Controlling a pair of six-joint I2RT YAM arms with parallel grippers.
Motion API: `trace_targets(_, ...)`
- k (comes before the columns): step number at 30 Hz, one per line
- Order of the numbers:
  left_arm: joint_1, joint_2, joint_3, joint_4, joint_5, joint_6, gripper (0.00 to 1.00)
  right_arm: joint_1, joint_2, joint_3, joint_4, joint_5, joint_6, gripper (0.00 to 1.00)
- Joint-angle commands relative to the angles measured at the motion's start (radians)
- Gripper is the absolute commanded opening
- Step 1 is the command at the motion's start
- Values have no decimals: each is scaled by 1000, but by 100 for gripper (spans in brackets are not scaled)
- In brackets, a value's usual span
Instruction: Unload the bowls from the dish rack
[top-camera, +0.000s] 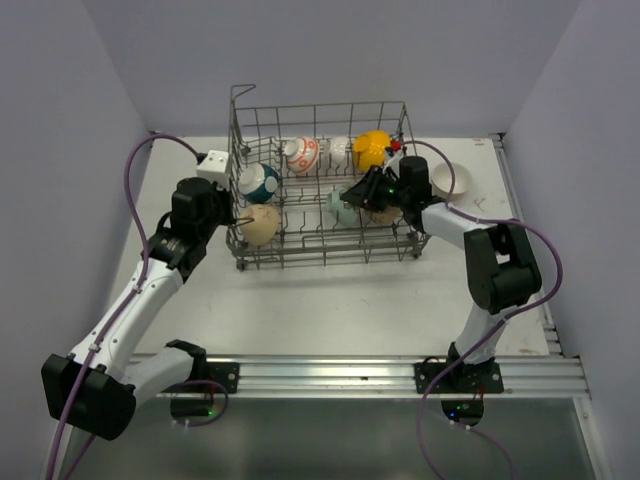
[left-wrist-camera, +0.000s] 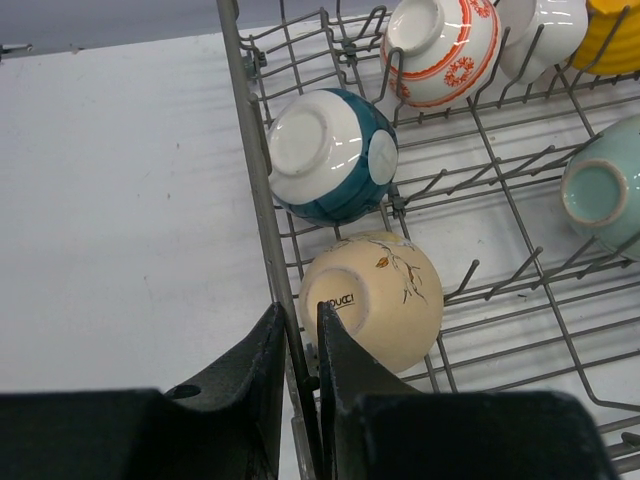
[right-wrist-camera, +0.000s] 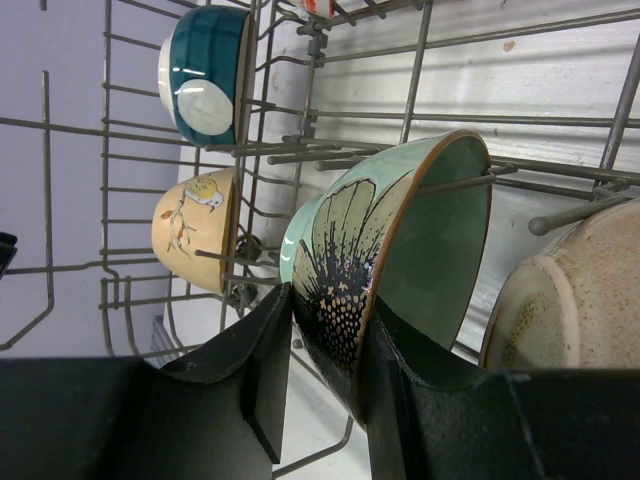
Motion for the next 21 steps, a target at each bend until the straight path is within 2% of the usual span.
trace_targets(1,-27,8,9,11,37,-5,0,4,-122,1,133,-121,59,32)
trace_targets(10,-28,25,14,5,25,-19,2,-20,-148,-45,199,-150,93,30)
trace_targets(15,-27,32,14,4,25,-23,7,-24,-142,-67,245,-161,116,27)
trace_targets(21,-27,35,17,1,23,-23,15,-25,-139,-47,252,-172,133,13)
